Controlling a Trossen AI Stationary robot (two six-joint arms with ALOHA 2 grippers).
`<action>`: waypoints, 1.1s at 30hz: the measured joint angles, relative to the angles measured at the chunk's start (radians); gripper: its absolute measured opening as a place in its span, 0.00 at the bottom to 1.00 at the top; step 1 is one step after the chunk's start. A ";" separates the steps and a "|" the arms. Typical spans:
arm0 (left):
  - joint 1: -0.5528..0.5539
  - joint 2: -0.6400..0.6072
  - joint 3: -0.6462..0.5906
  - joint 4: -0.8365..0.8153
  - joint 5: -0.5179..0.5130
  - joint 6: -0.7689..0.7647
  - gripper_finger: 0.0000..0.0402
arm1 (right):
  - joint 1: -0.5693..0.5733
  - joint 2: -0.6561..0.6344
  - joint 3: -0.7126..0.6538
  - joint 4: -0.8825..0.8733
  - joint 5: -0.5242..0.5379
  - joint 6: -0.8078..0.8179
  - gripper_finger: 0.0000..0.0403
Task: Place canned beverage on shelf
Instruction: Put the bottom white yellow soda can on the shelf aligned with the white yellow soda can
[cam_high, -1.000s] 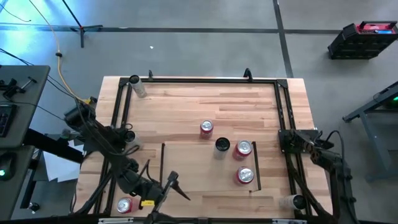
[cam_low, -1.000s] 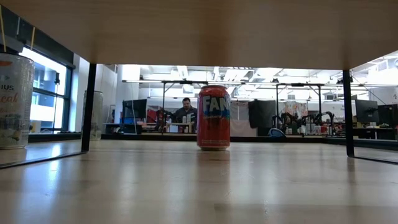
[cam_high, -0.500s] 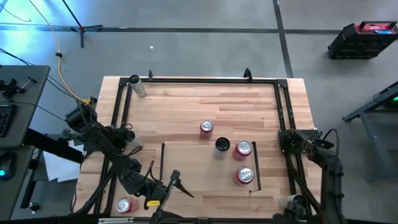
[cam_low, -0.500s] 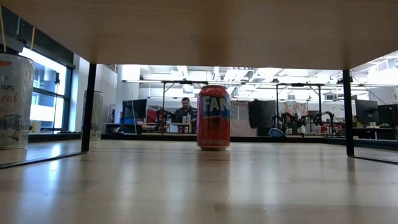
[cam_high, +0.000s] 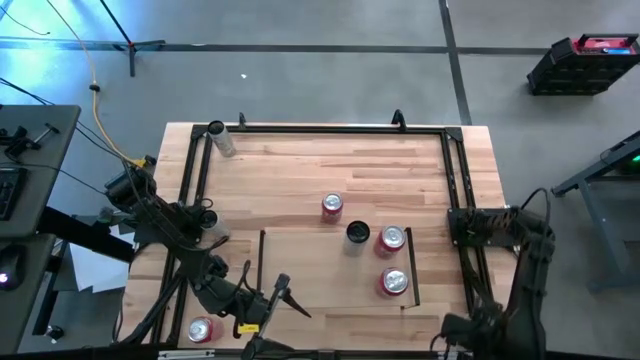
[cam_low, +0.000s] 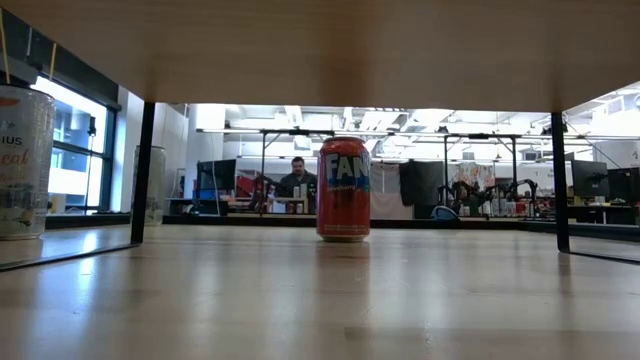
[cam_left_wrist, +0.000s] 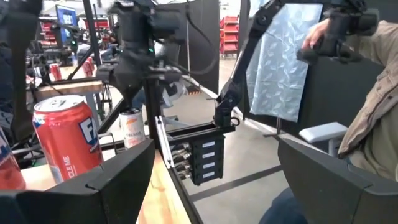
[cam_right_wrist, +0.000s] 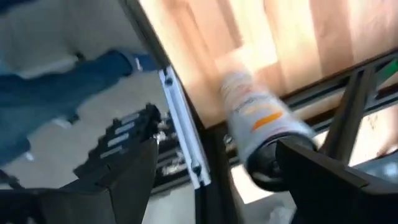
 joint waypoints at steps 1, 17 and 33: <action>0.000 0.000 0.000 -0.003 0.000 0.000 0.83 | -0.001 -0.023 -0.016 0.000 0.017 0.006 0.77; 0.006 0.000 0.000 -0.014 0.000 -0.002 0.83 | -0.005 -0.262 -0.427 0.237 -0.174 0.132 0.94; 0.021 -0.001 0.000 -0.017 -0.004 0.000 0.83 | 0.047 -0.254 -0.405 0.229 -0.087 0.117 0.99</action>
